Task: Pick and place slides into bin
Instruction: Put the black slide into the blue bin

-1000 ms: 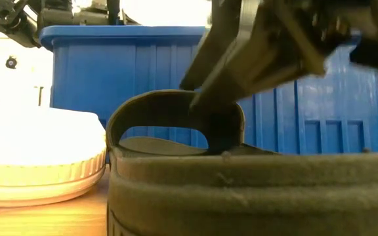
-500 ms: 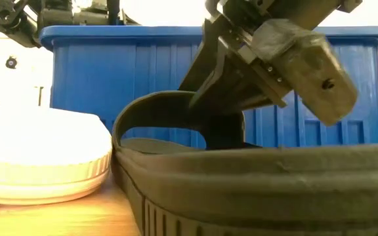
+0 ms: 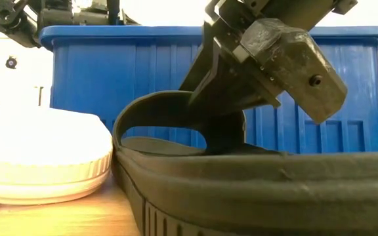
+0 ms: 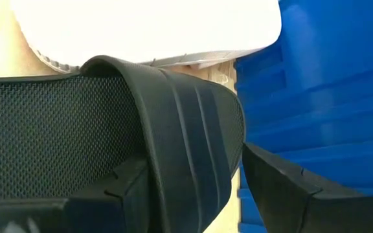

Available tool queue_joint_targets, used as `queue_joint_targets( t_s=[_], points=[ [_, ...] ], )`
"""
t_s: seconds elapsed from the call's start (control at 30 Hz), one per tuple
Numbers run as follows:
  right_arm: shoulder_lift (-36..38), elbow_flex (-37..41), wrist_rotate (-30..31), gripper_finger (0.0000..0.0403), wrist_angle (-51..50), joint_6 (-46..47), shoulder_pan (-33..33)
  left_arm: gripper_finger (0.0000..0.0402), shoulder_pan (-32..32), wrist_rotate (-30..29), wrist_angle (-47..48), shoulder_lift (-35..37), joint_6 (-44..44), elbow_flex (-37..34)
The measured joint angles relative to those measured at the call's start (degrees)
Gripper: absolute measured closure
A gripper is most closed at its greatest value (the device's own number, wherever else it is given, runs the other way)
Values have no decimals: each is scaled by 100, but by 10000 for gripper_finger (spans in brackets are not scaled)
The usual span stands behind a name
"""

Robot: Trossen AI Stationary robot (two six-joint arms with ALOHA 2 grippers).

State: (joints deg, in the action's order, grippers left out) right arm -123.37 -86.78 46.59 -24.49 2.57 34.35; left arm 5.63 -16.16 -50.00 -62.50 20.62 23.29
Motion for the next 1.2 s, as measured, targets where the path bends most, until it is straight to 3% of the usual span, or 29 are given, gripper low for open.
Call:
queue_joint_targets(
  t_s=[0.37, 1.2],
  points=[
    [0, 0, -5, 202, -1, 0, 0, 395, -2, -2, 0, 0, 0, -2],
    [0, 2, -52, 350, -12, -2, 0, 395, -7, -11, 0, 0, 0, -2]
  ],
)
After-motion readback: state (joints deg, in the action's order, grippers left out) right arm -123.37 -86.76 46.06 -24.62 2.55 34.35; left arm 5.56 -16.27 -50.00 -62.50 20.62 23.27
